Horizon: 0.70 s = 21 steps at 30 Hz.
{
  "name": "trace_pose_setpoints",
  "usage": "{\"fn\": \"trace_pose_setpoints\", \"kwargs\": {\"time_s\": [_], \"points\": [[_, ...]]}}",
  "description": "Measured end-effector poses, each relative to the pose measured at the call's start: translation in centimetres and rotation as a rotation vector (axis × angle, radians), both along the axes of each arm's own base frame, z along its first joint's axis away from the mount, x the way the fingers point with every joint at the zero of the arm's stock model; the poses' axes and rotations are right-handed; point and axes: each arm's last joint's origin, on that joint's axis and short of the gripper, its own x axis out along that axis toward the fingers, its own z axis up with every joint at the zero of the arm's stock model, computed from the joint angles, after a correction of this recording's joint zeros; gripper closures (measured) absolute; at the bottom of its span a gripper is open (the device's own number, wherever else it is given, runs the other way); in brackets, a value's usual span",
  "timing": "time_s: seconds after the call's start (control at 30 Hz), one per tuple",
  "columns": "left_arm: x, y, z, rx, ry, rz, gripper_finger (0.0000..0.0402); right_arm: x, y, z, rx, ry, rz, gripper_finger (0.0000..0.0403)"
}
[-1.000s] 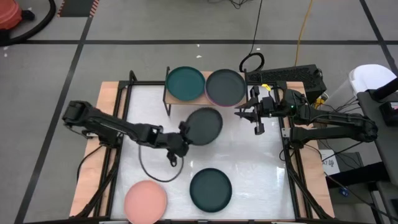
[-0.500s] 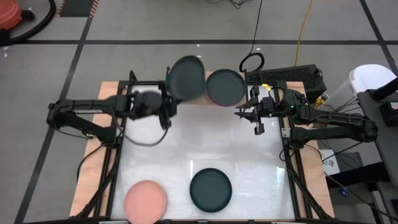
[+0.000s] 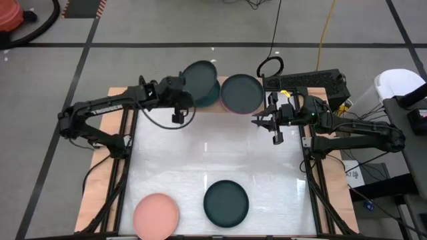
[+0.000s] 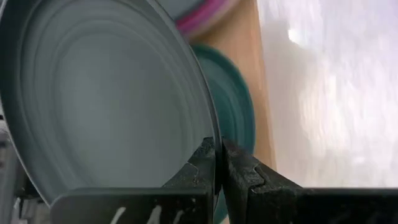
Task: Place and stack plates onto a shelf
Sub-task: Stack the top black plate on top of the dark green plate on the shelf
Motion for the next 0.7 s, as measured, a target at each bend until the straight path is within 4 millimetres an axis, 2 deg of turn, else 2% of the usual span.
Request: {"fn": "trace_pose_setpoints", "kwargs": {"time_s": [0.1, 0.3, 0.53, 0.7], "points": [[0.6, 0.7, -1.1, -0.017, 0.045, 0.013, 0.0379, 0.1, 0.0, -0.1, 0.005, 0.009, 0.000, 0.0323], [1.0, 1.3, -2.2, -0.033, 0.095, 0.058, 0.0315, 0.1, 0.0, -0.3, 0.011, 0.033, 0.000, 0.0323], [0.5, 0.8, -1.1, 0.010, 0.038, 0.126, 0.0242, 0.1, 0.0, -0.3, 0.012, 0.033, 0.000, 0.0323], [-0.9, -0.5, 0.7, -0.016, -0.042, 0.166, 0.0222, 0.1, 0.0, -0.5, 0.016, 0.049, 0.003, 0.0323]]}}
